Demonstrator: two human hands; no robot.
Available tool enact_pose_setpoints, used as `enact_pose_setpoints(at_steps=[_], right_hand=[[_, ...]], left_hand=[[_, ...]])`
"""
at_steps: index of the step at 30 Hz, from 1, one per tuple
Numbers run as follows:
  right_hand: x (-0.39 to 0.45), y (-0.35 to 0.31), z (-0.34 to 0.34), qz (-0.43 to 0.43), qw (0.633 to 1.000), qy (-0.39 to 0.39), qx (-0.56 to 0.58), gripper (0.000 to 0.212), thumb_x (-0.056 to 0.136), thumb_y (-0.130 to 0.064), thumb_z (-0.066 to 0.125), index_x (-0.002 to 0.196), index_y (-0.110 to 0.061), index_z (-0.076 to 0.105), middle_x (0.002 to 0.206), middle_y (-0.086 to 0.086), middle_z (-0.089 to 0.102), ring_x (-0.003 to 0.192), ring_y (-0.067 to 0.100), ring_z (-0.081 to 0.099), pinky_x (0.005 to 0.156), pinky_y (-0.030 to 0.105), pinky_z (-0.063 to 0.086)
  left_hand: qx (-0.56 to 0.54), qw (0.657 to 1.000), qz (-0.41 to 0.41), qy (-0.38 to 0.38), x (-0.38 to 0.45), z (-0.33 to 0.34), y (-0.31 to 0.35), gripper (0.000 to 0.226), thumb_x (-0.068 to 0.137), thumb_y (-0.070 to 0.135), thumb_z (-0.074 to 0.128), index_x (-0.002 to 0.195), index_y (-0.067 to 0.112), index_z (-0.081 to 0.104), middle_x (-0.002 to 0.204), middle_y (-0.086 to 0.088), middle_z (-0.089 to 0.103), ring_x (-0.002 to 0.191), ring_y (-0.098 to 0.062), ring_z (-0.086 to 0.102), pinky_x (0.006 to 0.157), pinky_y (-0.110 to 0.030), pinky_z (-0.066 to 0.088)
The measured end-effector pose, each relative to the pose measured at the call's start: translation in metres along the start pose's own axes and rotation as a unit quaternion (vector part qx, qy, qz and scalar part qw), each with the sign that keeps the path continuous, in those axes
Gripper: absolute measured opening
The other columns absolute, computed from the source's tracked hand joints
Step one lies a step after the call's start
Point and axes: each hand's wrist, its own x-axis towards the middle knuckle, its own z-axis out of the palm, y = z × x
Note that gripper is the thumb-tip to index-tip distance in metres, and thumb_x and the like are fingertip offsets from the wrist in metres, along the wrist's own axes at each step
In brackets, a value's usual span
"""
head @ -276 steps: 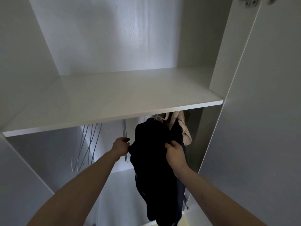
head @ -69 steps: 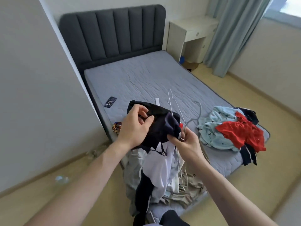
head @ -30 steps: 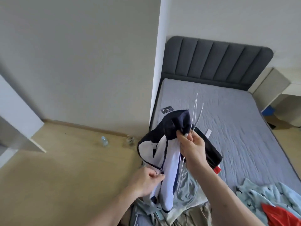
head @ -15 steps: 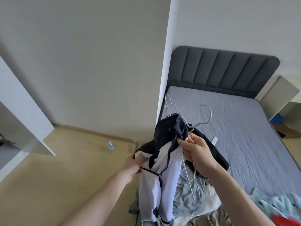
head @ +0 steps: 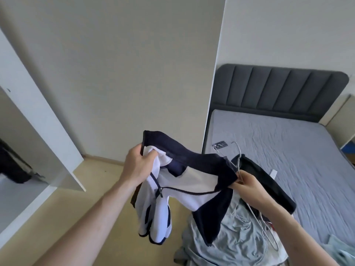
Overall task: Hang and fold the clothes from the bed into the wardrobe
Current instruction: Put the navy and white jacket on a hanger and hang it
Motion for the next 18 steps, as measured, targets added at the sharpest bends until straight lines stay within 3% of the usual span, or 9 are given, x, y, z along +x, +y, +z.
enact_pose_setpoints(at_steps=[3, 5, 6, 8, 10, 14, 16, 18], right_hand=[[-0.007, -0.018, 0.017, -0.04, 0.995, -0.012, -0.087, 0.031, 0.074, -0.06, 0.071, 0.084, -0.031, 0.066, 0.084, -0.008, 0.067, 0.072, 0.008, 0.06, 0.073, 0.03, 0.047], [-0.011, -0.031, 0.025, -0.065, 0.99, 0.014, -0.124, 0.016, 0.086, -0.054, 0.069, 0.089, -0.039, 0.068, 0.098, -0.012, 0.067, 0.087, 0.004, 0.064, 0.082, 0.029, 0.051], [-0.012, -0.038, 0.028, -0.077, 0.989, 0.027, -0.122, 0.014, 0.091, -0.053, 0.066, 0.089, -0.039, 0.069, 0.097, -0.013, 0.067, 0.085, 0.002, 0.064, 0.08, 0.027, 0.05], [-0.015, -0.053, 0.032, -0.108, 0.991, 0.026, -0.078, 0.022, 0.098, -0.049, 0.058, 0.087, -0.036, 0.071, 0.081, -0.01, 0.067, 0.065, 0.003, 0.057, 0.064, 0.019, 0.044], [-0.02, -0.07, 0.034, -0.142, 0.989, 0.007, -0.04, 0.026, 0.102, -0.045, 0.053, 0.09, -0.039, 0.074, 0.069, -0.011, 0.062, 0.055, 0.003, 0.047, 0.053, 0.014, 0.036], [-0.03, -0.097, 0.036, -0.178, 0.982, -0.066, -0.007, 0.031, 0.103, -0.049, 0.047, 0.103, -0.038, 0.076, 0.058, -0.008, 0.049, 0.054, 0.012, 0.04, 0.054, 0.026, 0.033], [-0.035, -0.108, 0.036, -0.178, 0.979, -0.095, -0.015, 0.033, 0.101, -0.054, 0.046, 0.106, -0.041, 0.076, 0.057, -0.004, 0.041, 0.055, 0.019, 0.035, 0.055, 0.03, 0.03], [-0.039, -0.115, 0.038, -0.186, 0.976, -0.109, -0.045, 0.033, 0.1, -0.056, 0.045, 0.108, -0.045, 0.075, 0.056, -0.006, 0.034, 0.053, 0.016, 0.032, 0.051, 0.025, 0.028]], left_hand=[[0.028, 0.999, 0.03, 0.035, 0.006, -0.018, 0.004, 0.016, 0.081, 0.019, 0.059, 0.069, 0.024, 0.069, 0.064, 0.015, 0.066, 0.062, -0.008, 0.056, 0.053, -0.013, 0.039], [0.059, 0.996, 0.05, 0.046, 0.012, -0.031, 0.004, 0.02, 0.08, 0.019, 0.055, 0.072, 0.025, 0.073, 0.074, 0.022, 0.072, 0.072, -0.004, 0.062, 0.062, -0.019, 0.047], [0.077, 0.994, 0.056, 0.054, 0.016, -0.037, 0.002, 0.021, 0.079, 0.021, 0.053, 0.076, 0.021, 0.073, 0.079, 0.02, 0.074, 0.079, -0.009, 0.065, 0.069, -0.026, 0.052], [0.125, 0.988, 0.059, 0.071, 0.024, -0.051, -0.002, 0.023, 0.078, 0.025, 0.051, 0.08, 0.01, 0.069, 0.082, 0.006, 0.075, 0.082, -0.024, 0.065, 0.073, -0.039, 0.055], [0.158, 0.983, 0.055, 0.075, 0.032, -0.062, -0.006, 0.028, 0.074, 0.033, 0.049, 0.074, 0.006, 0.06, 0.076, -0.003, 0.071, 0.073, -0.032, 0.059, 0.065, -0.042, 0.053], [0.188, 0.977, 0.076, 0.072, 0.038, -0.079, -0.011, 0.026, 0.074, 0.032, 0.053, 0.056, 0.021, 0.037, 0.048, 0.004, 0.039, 0.053, -0.024, 0.031, 0.048, -0.03, 0.027], [0.216, 0.971, 0.073, 0.073, 0.041, -0.087, -0.015, 0.027, 0.078, 0.026, 0.056, 0.055, 0.029, 0.043, 0.047, 0.009, 0.043, 0.05, -0.021, 0.03, 0.047, -0.028, 0.023], [0.243, 0.965, 0.063, 0.081, 0.045, -0.094, -0.02, 0.033, 0.08, 0.023, 0.058, 0.056, 0.022, 0.036, 0.047, 0.004, 0.039, 0.052, -0.023, 0.031, 0.047, -0.028, 0.023]])
